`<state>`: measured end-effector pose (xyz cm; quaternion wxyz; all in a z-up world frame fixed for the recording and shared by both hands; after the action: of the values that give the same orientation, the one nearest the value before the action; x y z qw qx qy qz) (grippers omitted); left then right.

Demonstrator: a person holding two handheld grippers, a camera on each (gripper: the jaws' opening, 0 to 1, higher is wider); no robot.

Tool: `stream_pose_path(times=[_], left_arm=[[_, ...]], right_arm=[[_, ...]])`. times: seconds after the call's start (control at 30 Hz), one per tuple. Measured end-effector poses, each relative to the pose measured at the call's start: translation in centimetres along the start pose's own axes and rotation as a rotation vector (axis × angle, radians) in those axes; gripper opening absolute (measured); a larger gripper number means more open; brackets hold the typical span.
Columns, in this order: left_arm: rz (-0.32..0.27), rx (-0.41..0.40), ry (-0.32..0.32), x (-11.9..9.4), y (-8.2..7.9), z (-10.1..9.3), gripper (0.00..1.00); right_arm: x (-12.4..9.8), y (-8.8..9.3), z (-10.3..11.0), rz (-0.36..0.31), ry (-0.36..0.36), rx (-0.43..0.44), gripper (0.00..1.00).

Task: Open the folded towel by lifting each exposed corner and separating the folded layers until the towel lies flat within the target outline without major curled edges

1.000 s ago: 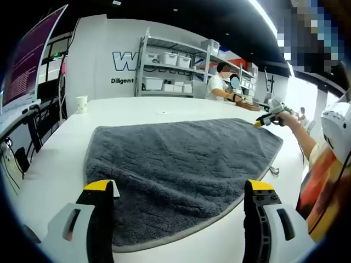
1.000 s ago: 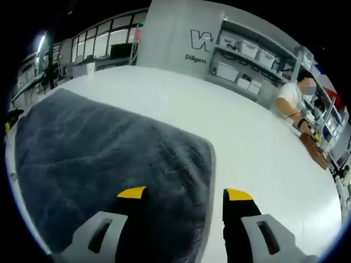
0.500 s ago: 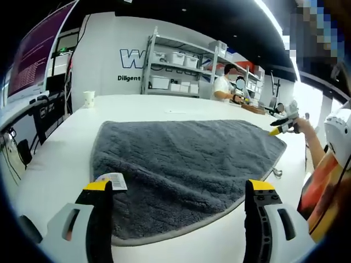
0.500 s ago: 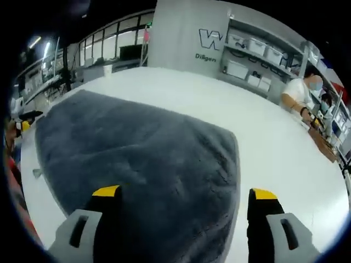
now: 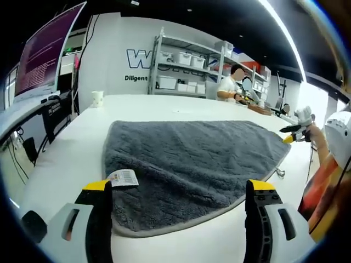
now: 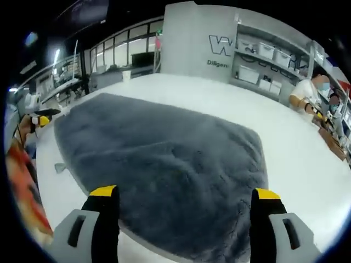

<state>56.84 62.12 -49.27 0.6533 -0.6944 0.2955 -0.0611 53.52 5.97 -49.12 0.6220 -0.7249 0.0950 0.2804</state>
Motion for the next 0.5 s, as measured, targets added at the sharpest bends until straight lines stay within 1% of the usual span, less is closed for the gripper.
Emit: stream_pose_path(times=[0.23,0.33,0.37,0.5], left_arm=[[0.002,-0.007,-0.015,-0.2,0.2,0.0,0.99],[0.001,-0.007,-0.015,-0.2,0.2,0.0,0.99],[-0.003,-0.006,-0.013,-0.2,0.1,-0.1,0.99],[-0.003,0.001,-0.013,-0.2,0.0,-0.1,0.99]], right_arm=[[-0.6,0.0,1.0,-0.029,0.037,0.003,0.99],[-0.6,0.0,1.1,-0.03,0.038,0.002,0.99],[-0.6,0.4,1.8,-0.017,0.029,-0.011,0.99],[-0.7,0.3,2.0,-0.018,0.023,-0.021,0.99]])
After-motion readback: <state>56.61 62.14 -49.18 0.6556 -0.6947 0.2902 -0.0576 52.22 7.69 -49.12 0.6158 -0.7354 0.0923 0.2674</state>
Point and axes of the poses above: the point that each gripper's makers call its tool centre point, and the gripper's own axes: x roughly forward along the fingers, z roughly to its left, y roughly out of its underside, the point moved 7 cm from there along -x, roughly backward along the fingers, and after that the axes turned 6 degrees about -z, right-handed, at the moved point
